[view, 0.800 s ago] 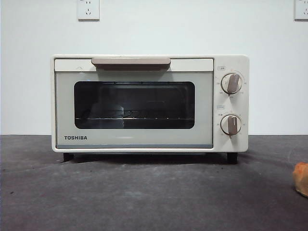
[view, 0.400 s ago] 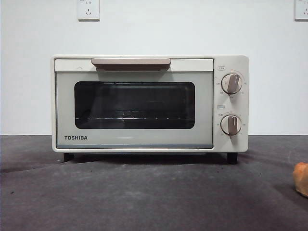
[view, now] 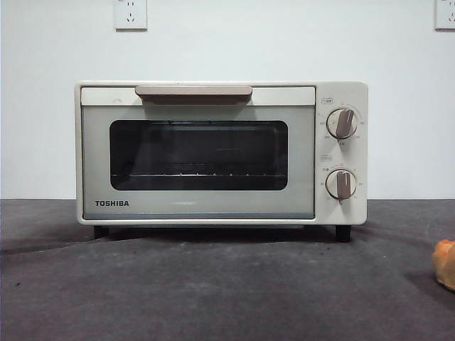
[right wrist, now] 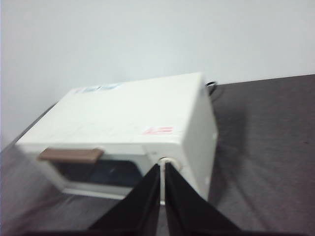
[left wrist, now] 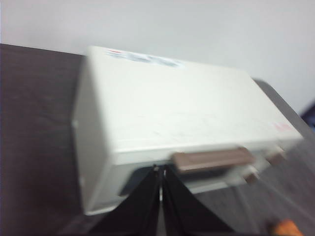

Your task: The left arm flap open the oven, the right arm pick bread and place it into oven, the left arm flap close the oven

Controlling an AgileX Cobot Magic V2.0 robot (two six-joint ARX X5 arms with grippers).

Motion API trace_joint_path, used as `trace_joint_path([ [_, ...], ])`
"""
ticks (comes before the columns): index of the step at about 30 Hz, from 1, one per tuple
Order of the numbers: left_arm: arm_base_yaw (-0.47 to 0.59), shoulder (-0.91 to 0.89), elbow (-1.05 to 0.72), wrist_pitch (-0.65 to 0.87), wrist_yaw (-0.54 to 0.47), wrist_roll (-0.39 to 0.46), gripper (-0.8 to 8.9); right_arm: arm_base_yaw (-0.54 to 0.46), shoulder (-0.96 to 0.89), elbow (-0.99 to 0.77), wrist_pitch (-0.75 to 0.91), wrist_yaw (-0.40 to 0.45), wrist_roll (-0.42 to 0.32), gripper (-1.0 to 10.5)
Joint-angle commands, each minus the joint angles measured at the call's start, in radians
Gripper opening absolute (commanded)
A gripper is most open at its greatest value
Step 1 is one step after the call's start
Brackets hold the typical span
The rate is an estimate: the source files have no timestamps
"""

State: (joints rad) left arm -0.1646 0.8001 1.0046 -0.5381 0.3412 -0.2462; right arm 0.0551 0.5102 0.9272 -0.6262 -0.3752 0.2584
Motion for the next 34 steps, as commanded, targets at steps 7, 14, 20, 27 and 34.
trace_joint_path([
  [7, -0.109, 0.101, 0.203, -0.206, 0.173, 0.184, 0.16, 0.026, 0.135, 0.146, -0.163, -0.159, -0.164, 0.1],
  [14, -0.139, 0.092, 0.205, -0.225, 0.22, 0.216, 0.28, 0.066, 0.134, 0.146, -0.202, -0.159, -0.208, 0.1],
  [20, -0.139, 0.095, 0.204, -0.236, 0.22, 0.217, 1.22, 0.068, 0.134, 0.146, -0.202, -0.158, -0.206, 1.0],
  [27, -0.139, 0.095, 0.204, -0.236, 0.22, 0.216, 6.08, 0.068, 0.134, 0.146, -0.214, -0.148, -0.184, 4.9],
  [34, -0.139, 0.095, 0.204, -0.241, 0.22, 0.204, 5.97, 0.073, 0.138, 0.143, -0.314, -0.147, -0.179, 4.9],
])
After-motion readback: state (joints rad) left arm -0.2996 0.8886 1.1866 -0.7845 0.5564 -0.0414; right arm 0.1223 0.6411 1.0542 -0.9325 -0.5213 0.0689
